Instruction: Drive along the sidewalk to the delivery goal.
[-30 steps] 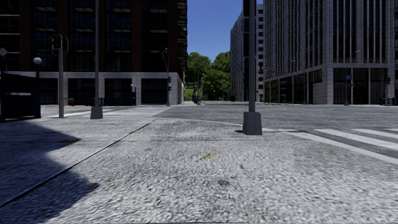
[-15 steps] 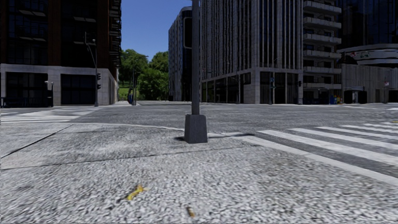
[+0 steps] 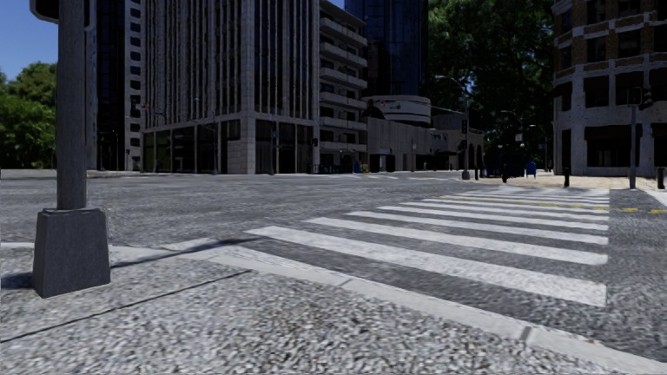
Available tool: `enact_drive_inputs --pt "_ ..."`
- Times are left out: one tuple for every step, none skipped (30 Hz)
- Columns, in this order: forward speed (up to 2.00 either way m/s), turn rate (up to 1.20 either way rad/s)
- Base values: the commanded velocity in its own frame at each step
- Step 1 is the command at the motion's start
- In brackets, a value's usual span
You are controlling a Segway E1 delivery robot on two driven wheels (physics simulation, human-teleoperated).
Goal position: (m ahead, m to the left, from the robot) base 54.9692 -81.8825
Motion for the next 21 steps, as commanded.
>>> enact_drive_inputs --pt "2.00 -1.07" --pt "2.00 -1.07" --pt "2.00 -1.07" --pt "2.00 -1.07" --pt "2.00 -1.07" --pt "2.00 -1.07" --pt "2.00 -1.07" --pt "2.00 -1.07" --pt "2.00 -0.99" --pt "2.00 -0.99" --pt "2.00 -0.20" --pt "2.00 -0.03" --pt "2.00 0.00" --pt "2.00 0.00" --pt "2.00 0.00" --pt "2.00 0.00" --pt "2.00 0.00" --pt "2.00 0.00" --pt "2.00 0.00" --pt "2.00 0.00" --pt "2.00 0.00"
